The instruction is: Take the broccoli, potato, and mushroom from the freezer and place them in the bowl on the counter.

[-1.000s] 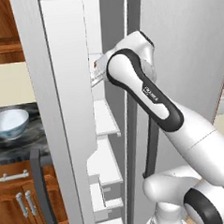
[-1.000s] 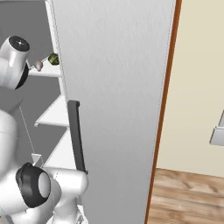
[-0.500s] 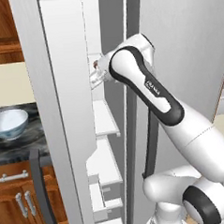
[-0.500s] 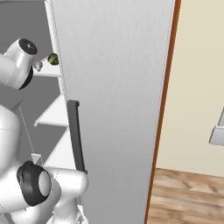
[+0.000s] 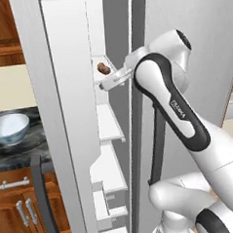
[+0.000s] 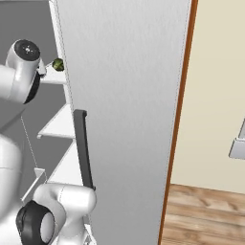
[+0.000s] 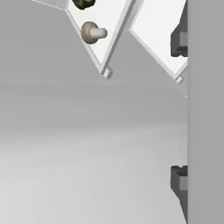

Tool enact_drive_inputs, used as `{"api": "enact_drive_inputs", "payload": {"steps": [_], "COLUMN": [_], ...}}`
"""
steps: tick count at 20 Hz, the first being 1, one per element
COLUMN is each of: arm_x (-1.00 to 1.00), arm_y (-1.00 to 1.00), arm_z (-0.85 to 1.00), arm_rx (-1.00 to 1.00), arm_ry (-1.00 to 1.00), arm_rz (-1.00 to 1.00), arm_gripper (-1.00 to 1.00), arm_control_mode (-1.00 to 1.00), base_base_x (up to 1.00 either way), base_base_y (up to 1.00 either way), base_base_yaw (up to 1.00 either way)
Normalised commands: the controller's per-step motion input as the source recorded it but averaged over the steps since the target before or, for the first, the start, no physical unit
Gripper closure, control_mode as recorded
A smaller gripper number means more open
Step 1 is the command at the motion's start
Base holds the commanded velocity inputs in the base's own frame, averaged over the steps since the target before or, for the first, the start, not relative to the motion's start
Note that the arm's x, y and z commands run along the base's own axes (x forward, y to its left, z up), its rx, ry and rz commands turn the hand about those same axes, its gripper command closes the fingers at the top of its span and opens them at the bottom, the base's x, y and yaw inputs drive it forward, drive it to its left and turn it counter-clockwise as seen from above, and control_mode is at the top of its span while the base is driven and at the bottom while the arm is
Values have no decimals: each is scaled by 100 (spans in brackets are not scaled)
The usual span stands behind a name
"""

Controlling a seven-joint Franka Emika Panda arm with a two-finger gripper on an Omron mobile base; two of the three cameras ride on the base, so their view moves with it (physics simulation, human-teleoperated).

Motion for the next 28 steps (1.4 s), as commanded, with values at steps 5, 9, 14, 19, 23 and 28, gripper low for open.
{"api": "enact_drive_inputs", "payload": {"steps": [5,9,14,19,23,28], "arm_x": [14,61,93,95,81,52], "arm_y": [-23,0,2,0,7,19], "arm_z": [0,10,5,0,0,-4], "arm_rx": [-7,-7,-4,0,0,0], "arm_ry": [3,0,6,11,7,1], "arm_rz": [-53,-38,-15,-2,0,-1], "arm_gripper": [-100,-100,-100,-100,-100,-100], "arm_control_mode": [-100,-100,-100,-100,-100,-100], "base_base_x": [0,0,0,0,0,0], "base_base_y": [0,0,0,0,0,0], "base_base_yaw": [0,0,0,0,0,0]}}
